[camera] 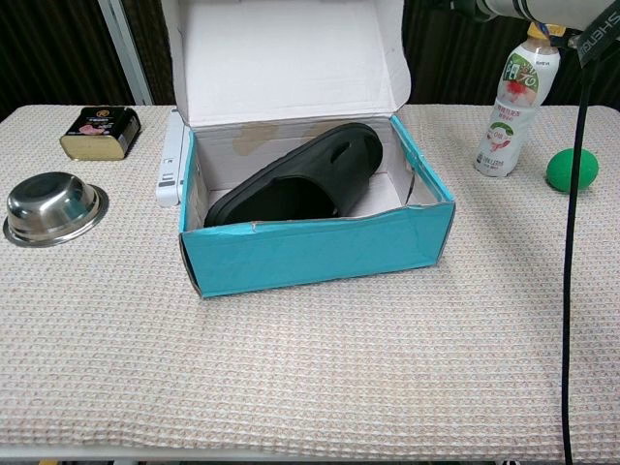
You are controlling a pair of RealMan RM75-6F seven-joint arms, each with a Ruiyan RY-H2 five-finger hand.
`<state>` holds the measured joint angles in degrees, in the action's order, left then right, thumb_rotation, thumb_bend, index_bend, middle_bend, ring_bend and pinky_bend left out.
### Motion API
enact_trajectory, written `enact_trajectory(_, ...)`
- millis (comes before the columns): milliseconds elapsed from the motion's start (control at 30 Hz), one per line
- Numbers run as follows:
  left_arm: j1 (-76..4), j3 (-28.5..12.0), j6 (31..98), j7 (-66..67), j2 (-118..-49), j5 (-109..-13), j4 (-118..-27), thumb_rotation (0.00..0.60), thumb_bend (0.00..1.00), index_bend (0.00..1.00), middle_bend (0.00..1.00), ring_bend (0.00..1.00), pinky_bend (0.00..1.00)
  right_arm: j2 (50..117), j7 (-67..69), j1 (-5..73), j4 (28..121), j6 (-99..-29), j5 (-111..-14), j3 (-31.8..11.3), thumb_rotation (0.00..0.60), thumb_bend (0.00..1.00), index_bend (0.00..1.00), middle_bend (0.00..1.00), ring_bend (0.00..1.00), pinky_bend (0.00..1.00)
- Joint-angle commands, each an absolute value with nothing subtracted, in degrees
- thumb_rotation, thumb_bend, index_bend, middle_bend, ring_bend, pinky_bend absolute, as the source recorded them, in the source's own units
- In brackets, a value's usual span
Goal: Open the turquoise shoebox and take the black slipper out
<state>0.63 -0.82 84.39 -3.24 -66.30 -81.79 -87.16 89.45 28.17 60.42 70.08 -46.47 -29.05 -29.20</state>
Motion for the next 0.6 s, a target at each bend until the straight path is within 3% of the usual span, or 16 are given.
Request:
enact_trajectory(33, 0.52, -0.86, 84.29, -3.16, -66.32, -81.83, -87.23, 0.6, 0.02, 0.31, 0.24, 0.13, 0.14, 92.04, 22.97, 58.17, 71.61, -61.58, -41.04, -26.39, 0.6, 0.0, 0.0, 0.0, 0.0, 0.0)
enact_trajectory(133, 0.36, -0.96, 84.26, -3.1, -66.38, -82.01, -87.22, 0.6, 0.02, 0.31, 0.24, 0.13, 0.14, 89.81, 20.79, 56.22, 74.55, -62.77, -50.23, -21.73, 0.6, 0.0, 0.0, 0.0, 0.0, 0.0)
enact_trajectory(367, -0.04, -1.11, 83.67, -3.06, -66.83, -81.88, -87.12, 0.6, 0.02, 0.31, 0.24, 0.13, 0.14, 80.59, 12.95, 55.75, 83.39, -53.04, -64.15, -12.23, 0.6, 0.0, 0.0, 0.04, 0.0, 0.0)
enact_trajectory(600, 0.26, -1.0, 83.88, -3.85, -67.49, -81.8, -86.0, 0.6, 0.02, 0.31, 0.24, 0.13, 0.14, 83.22, 0.37, 59.74, 81.38, -45.5, -67.52, -8.07, 0.6, 0.0, 0.04, 0.11, 0.0, 0.0)
